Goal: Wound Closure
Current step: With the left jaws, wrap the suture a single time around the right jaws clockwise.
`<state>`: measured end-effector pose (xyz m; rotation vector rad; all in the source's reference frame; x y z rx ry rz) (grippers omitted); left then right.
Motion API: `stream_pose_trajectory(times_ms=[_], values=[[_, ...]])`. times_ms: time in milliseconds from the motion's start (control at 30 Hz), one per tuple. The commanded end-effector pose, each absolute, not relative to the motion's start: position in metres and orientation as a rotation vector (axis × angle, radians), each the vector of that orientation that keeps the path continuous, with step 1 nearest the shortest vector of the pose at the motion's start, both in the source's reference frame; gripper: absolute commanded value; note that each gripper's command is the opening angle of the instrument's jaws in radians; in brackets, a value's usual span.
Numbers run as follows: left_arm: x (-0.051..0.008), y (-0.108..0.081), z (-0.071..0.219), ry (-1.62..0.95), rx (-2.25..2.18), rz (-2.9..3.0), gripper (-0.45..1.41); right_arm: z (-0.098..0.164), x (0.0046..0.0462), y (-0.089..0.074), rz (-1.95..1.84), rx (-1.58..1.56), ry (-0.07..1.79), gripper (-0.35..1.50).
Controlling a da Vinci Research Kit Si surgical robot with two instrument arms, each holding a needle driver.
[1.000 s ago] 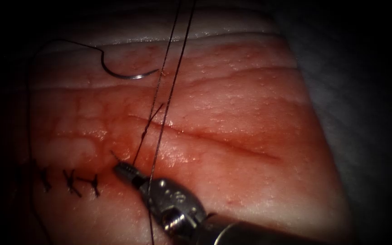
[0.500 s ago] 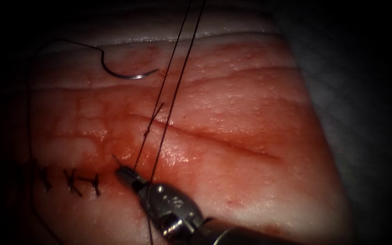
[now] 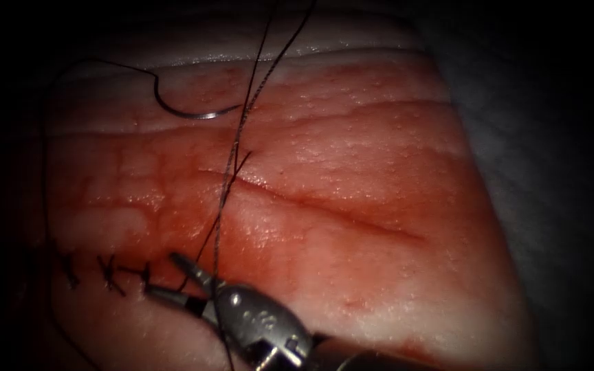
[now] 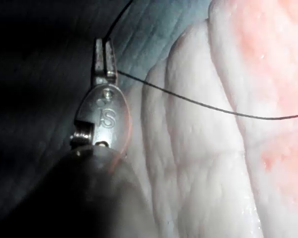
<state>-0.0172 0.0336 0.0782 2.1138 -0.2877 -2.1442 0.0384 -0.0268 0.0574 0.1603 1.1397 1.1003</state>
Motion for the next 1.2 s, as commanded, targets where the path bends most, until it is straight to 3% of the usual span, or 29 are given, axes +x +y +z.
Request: stream_pose_trajectory(times_ms=[33,100,267,467,600,800,900,967,1000,1067,1100,1200], values=[[-0.0174,0.034,0.077,-0.262,2.137,-2.114,-0.45,0.058,0.039,-0.026,1.091,0.154,1.142,1.06],[-0.0167,0.033,0.075,-0.185,2.185,-2.058,-0.45,0.058,0.039,-0.026,1.081,0.146,1.144,1.21],[-0.0152,0.029,0.069,-0.057,2.244,-1.936,-0.45,0.058,0.0386,-0.026,1.03,0.118,1.148,1.36],[-0.0117,0.022,0.06,0.078,2.213,-1.832,-0.45,0.056,0.0345,-0.023,0.926,0.145,1.173,1.31],[-0.0097,0.019,0.058,0.083,2.177,-1.844,-0.45,0.056,0.0325,-0.02,0.857,0.123,1.175,1.41],[-0.009,0.014,0.057,0.098,2.127,-1.887,-0.45,0.058,0.0329,-0.018,0.739,0.13,1.213,1.48],[-0.009,0.013,0.057,0.107,2.116,-1.889,-0.45,0.058,0.0333,-0.018,0.707,0.167,1.214,1.36],[-0.0092,0.011,0.056,0.092,2.124,-1.889,-0.45,0.059,0.0339,-0.018,0.666,0.212,1.204,1.16],[-0.0092,0.011,0.056,0.092,2.124,-1.889,-0.45,0.059,0.0339,-0.018,0.666,0.212,1.204,1.16],[-0.0093,0.01,0.056,0.079,2.129,-1.887,-0.45,0.059,0.0347,-0.018,0.646,0.221,1.215,0.49],[-0.0095,0.009,0.056,0.071,2.143,-1.889,-0.45,0.06,0.0354,-0.018,0.641,0.222,1.221,-0.35],[-0.0097,0.007,0.055,0.081,2.166,-1.887,-0.45,0.061,0.037,-0.016,0.548,0.156,1.244,-0.35]])
